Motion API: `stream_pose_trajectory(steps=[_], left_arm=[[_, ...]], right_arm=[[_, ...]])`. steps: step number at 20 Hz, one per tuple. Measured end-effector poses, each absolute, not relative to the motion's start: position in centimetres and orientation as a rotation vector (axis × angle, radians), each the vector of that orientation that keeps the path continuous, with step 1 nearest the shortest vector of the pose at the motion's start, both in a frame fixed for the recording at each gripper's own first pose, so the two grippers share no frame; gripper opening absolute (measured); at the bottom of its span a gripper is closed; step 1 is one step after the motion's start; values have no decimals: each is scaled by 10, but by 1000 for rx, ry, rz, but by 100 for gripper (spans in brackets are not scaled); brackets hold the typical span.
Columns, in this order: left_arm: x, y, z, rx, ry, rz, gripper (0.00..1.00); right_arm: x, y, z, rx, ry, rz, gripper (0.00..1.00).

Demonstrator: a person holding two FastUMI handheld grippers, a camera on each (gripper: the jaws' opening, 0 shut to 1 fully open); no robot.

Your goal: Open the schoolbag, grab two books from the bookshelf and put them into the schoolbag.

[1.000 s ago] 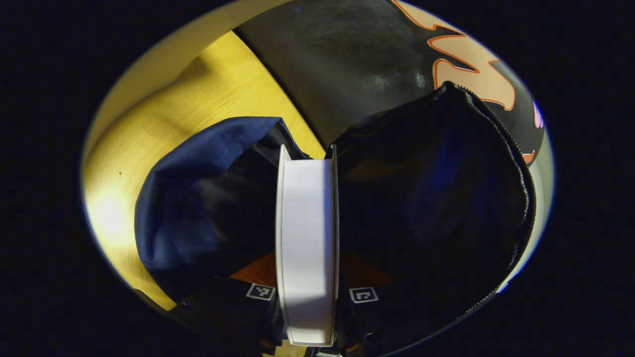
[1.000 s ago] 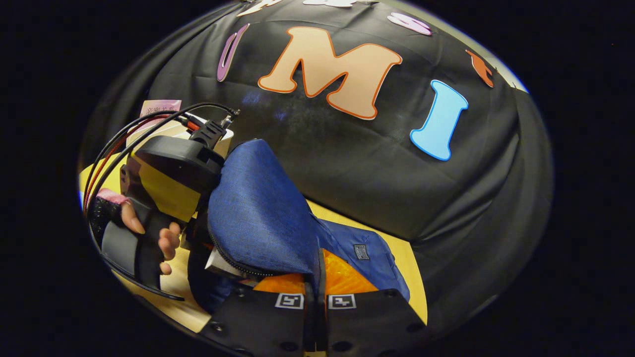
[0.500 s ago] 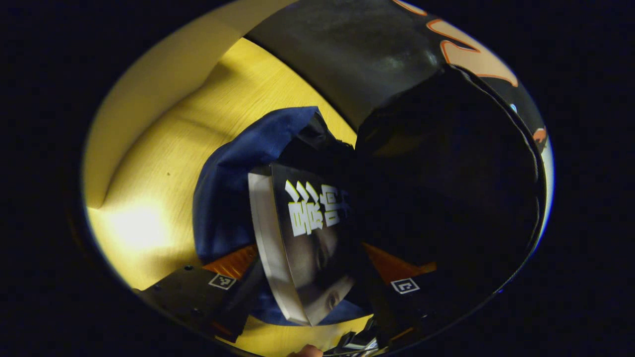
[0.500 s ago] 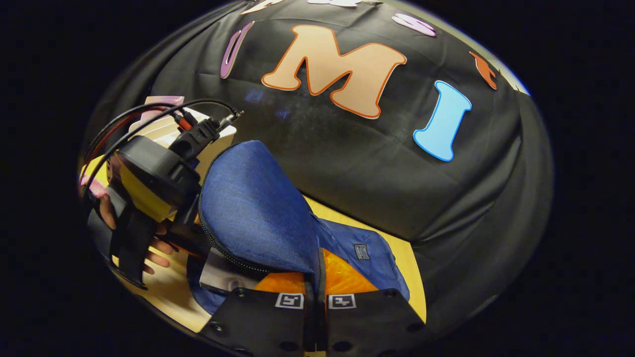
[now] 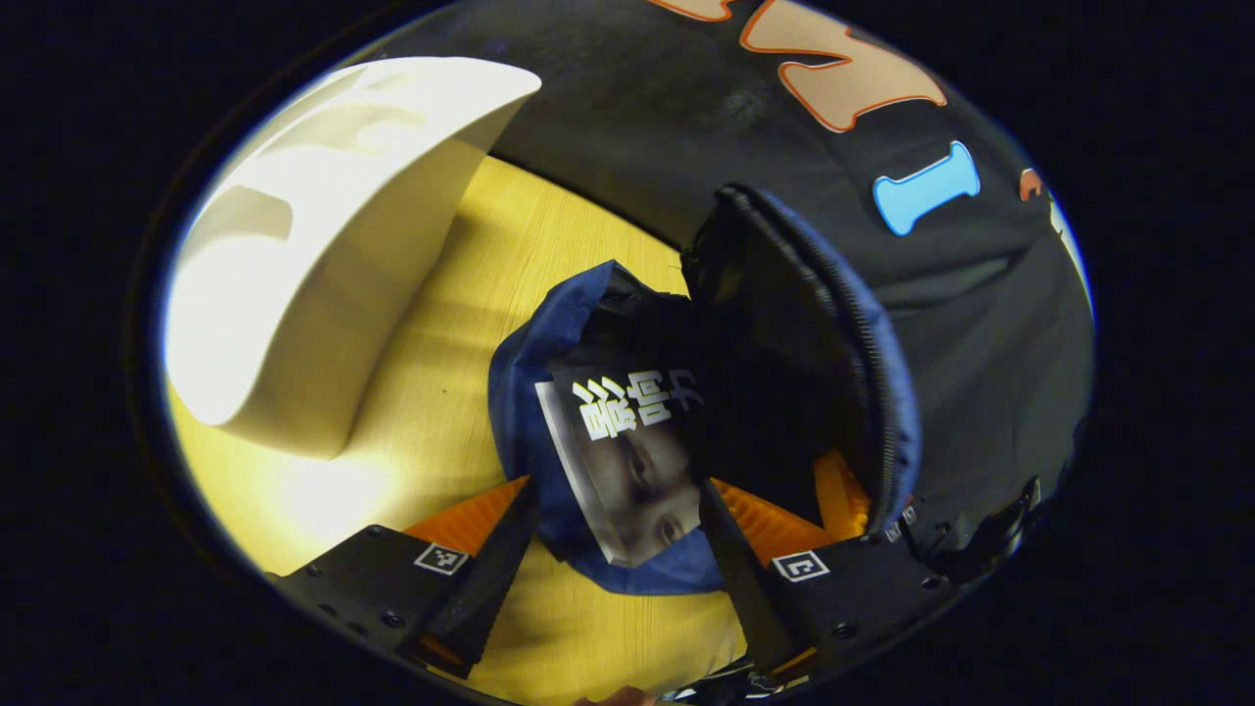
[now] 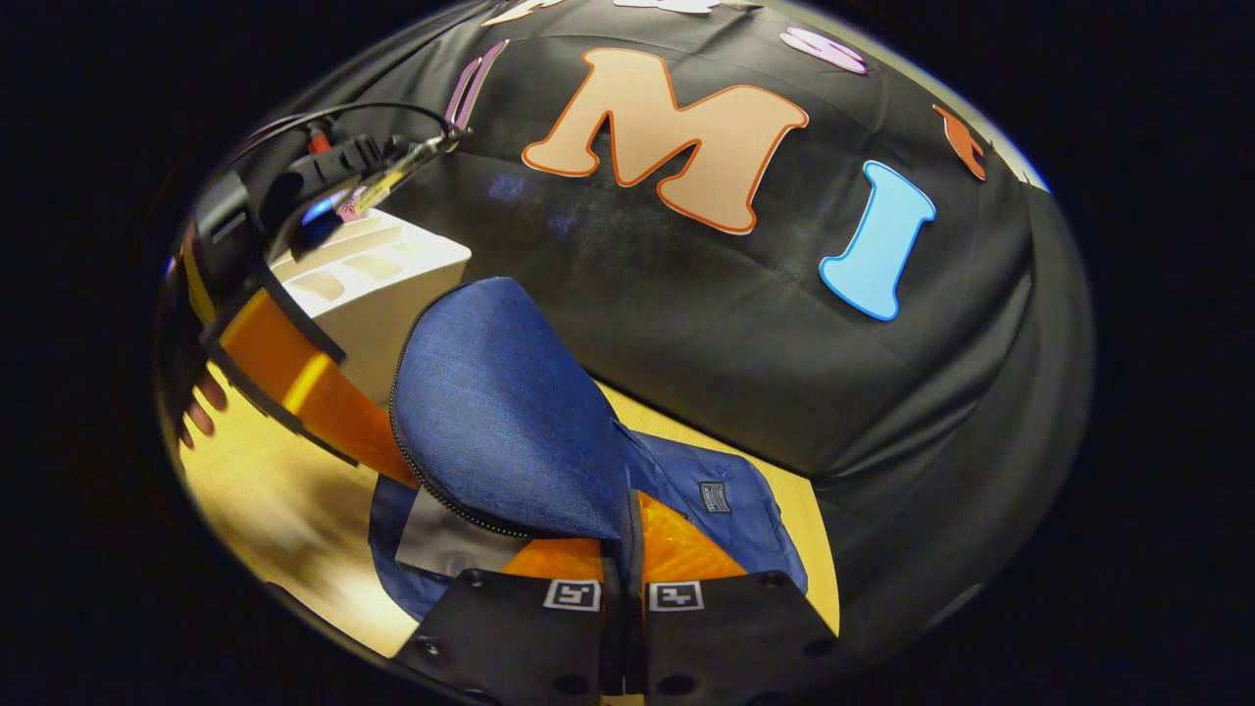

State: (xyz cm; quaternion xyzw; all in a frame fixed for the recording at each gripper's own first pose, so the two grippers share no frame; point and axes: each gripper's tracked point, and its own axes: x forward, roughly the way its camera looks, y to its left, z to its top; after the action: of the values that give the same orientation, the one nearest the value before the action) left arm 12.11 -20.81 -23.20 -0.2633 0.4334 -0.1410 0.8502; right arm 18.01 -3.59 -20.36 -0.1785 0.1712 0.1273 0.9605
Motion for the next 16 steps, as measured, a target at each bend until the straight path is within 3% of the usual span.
stream_pose_trajectory(steps=[8,10,16], left_arm=[[74,-149,-149,-488,904,-373,95],[65,-117,-133,-443,909,-350,95],[66,-14,-81,-427,853,-206,95]], right_arm=[[179,-36,-207,-373,355,268,2],[176,-36,-209,-381,359,272,6],[172,-35,-215,-378,372,263,4]])
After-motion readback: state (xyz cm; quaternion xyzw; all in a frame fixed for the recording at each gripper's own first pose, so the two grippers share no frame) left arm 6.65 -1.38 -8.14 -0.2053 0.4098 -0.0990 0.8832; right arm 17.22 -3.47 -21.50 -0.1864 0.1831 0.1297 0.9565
